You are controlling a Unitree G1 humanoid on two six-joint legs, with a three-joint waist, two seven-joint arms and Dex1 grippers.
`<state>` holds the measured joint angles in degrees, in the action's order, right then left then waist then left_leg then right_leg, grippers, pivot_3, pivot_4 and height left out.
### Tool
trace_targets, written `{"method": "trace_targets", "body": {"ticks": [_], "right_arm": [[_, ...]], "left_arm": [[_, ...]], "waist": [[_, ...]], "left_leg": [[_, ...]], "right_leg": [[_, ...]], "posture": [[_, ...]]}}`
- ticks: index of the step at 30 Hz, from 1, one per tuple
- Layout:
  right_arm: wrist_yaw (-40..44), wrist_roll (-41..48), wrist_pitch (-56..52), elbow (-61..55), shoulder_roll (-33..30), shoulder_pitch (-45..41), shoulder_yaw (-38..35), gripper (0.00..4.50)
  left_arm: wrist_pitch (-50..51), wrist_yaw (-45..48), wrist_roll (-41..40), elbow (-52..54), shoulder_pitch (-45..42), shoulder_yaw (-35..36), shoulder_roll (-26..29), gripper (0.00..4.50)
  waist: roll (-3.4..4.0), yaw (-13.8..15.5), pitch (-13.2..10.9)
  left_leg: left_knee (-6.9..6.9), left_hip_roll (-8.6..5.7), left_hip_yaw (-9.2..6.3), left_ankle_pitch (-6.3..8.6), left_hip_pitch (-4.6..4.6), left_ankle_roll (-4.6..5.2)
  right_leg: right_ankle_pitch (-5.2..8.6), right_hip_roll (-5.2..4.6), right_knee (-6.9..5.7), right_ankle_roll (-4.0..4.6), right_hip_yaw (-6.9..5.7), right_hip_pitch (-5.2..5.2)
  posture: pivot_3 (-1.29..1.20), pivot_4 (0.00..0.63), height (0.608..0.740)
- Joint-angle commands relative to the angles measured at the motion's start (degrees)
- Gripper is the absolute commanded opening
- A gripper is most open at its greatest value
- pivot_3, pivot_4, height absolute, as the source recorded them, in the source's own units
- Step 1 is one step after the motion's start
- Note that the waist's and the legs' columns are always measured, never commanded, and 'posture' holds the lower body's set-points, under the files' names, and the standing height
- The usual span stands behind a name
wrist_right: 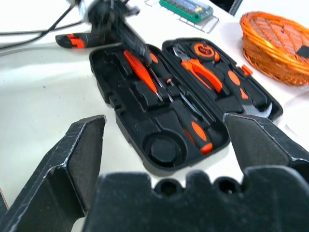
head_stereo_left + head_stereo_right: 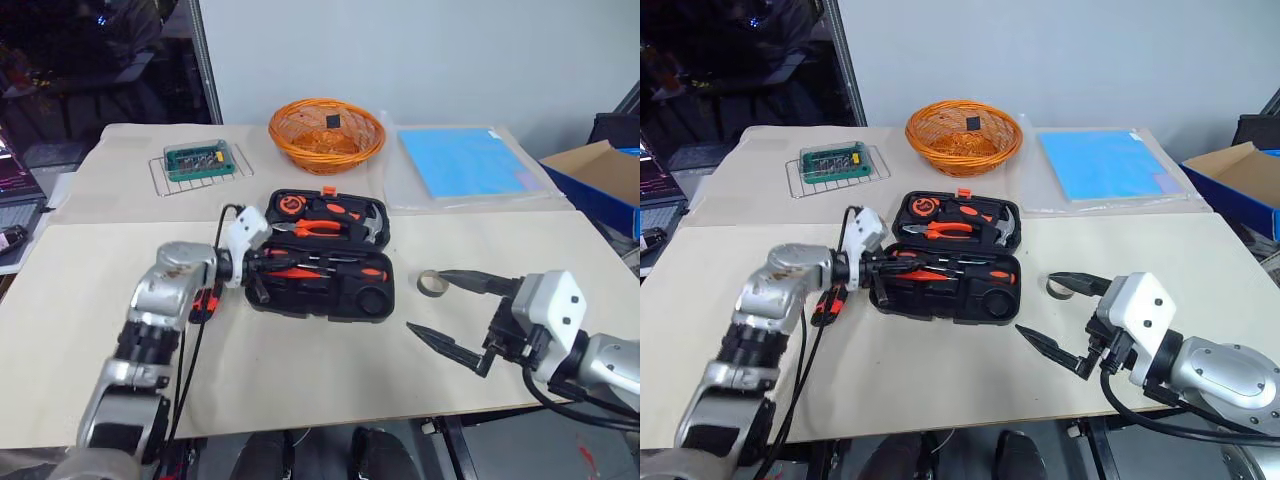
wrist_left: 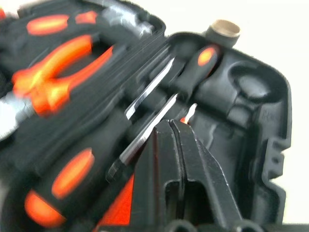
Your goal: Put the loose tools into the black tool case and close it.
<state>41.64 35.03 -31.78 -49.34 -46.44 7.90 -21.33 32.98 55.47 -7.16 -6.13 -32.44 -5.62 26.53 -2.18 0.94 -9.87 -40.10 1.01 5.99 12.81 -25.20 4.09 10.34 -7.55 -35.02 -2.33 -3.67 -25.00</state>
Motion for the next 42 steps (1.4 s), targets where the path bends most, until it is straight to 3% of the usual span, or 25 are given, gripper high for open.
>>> {"method": "trace_targets", "body": {"ticks": [1,5,9,12,17,22,23,27,30,35,39,42], "right_arm": [[0.29,0.0,1.6,0.18,-0.2,-1.26,0.39,4.5],[0.47,-0.1,1.63,0.51,-0.47,-2.11,0.98,4.5],[0.75,0.12,2.02,0.98,-0.13,-2.81,1.52,4.5],[1.32,-0.11,2.93,2.32,0.49,-3.89,3.13,4.5],[2.51,-0.13,4.38,4.63,0.96,-5.66,5.29,4.5],[4.15,-0.72,5.78,7.05,0.83,-7.36,6.92,4.5],[4.35,-0.68,5.94,7.43,0.82,-7.86,7.17,4.5],[5.74,-0.47,6.56,8.31,0.56,-8.98,7.56,4.5],[6.73,-0.04,7.06,8.25,0.27,-8.79,7.05,4.5],[7.46,0.5,7.32,7.59,0.16,-8.27,6.36,4.5],[7.26,0.57,7.21,6.88,0.24,-7.09,5.74,4.5],[6.87,0.87,6.9,6.27,0.34,-5.97,4.81,4.5]], "left_arm": [[2.15,-5.57,5.67,-0.03,1.26,-5.46,0.61,0.02],[1.64,-7.52,3.14,2.13,1.7,-3.9,-0.46,0.02],[3.01,-9.27,-8.41,10.36,2.62,7.59,-4.28,0.02],[9.2,-17.45,-11.08,15.94,4.17,16.85,-4.27,0.67],[18.36,-29.49,-9.28,26.98,9.76,22.62,-3.84,2.53],[27.54,-39.29,-6.6,34.25,15.51,22.79,-5.49,4.29],[28.77,-40.46,-6.24,34.98,16.67,22.35,-5.82,4.44],[31.63,-42.18,-5.69,34.35,20.78,19.64,-5.98,4.44],[31.53,-42.74,-6.02,33.27,21.84,19.46,-6.18,3.69],[29.72,-42.62,-6.49,33.05,23.0,19.31,-5.93,1.79],[17.68,-37.49,-12.2,34.41,19.85,24.79,-7.65,1.78],[13.19,-25.63,-16.81,32.85,16.23,22.15,-1.95,1.78]], "waist": [[0.09,0.42,0.1],[0.57,0.56,0.42],[0.59,0.09,0.41],[0.56,-0.27,0.38],[0.58,-0.27,0.39],[0.47,0.29,0.32],[0.47,0.43,0.32],[0.47,0.49,0.32],[0.47,0.53,0.32],[0.49,0.54,0.33],[0.47,0.71,0.31],[0.47,1.2,0.31]], "left_leg": [[-0.01,0.0,-0.08,0.0,0.04,-0.02],[0.06,-0.01,-0.05,0.14,0.59,-0.26],[0.25,0.03,-0.04,0.33,0.82,-0.61],[0.24,0.02,-0.07,0.29,0.74,-0.61],[0.32,-0.02,-0.06,0.09,0.83,-0.14],[0.31,-0.05,-0.15,0.26,0.78,-0.39],[0.31,-0.05,-0.15,0.38,0.78,-0.63],[0.3,-0.04,-0.14,0.4,0.82,-0.69],[0.32,-0.04,-0.13,0.41,0.8,-0.7],[0.34,-0.03,-0.13,0.42,0.81,-0.72],[0.36,-0.03,-0.12,0.43,0.76,-0.75],[0.34,-0.03,-0.12,0.4,0.45,-0.81]], "right_leg": [[-0.01,0.0,0.01,0.05,-0.04,0.07],[0.18,-0.04,0.09,0.32,-0.02,0.56],[0.2,-0.07,0.11,0.32,0.0,0.65],[0.21,-0.06,0.08,0.35,0.0,0.55],[0.13,-0.02,0.1,0.08,0.04,0.63],[0.22,-0.03,0.14,0.19,0.0,0.65],[0.29,-0.03,0.14,0.3,-0.01,0.63],[0.32,-0.04,0.13,0.37,0.0,0.66],[0.33,-0.03,0.12,0.38,0.01,0.6],[0.33,-0.07,0.14,0.39,0.0,0.6],[0.33,-0.11,0.14,0.4,0.0,0.52],[0.29,-0.13,0.13,0.48,-0.03,-0.01]], "posture": [[0.0,0.15,0.74],[0.0,0.15,0.74],[0.0,0.15,0.74],[0.0,0.15,0.74],[0.0,0.15,0.74],[0.0,0.15,0.74],[0.0,0.15,0.74],[0.0,0.15,0.74],[0.0,0.15,0.74],[0.0,0.15,0.74],[0.0,0.15,0.74],[0.0,0.15,0.74]]}}
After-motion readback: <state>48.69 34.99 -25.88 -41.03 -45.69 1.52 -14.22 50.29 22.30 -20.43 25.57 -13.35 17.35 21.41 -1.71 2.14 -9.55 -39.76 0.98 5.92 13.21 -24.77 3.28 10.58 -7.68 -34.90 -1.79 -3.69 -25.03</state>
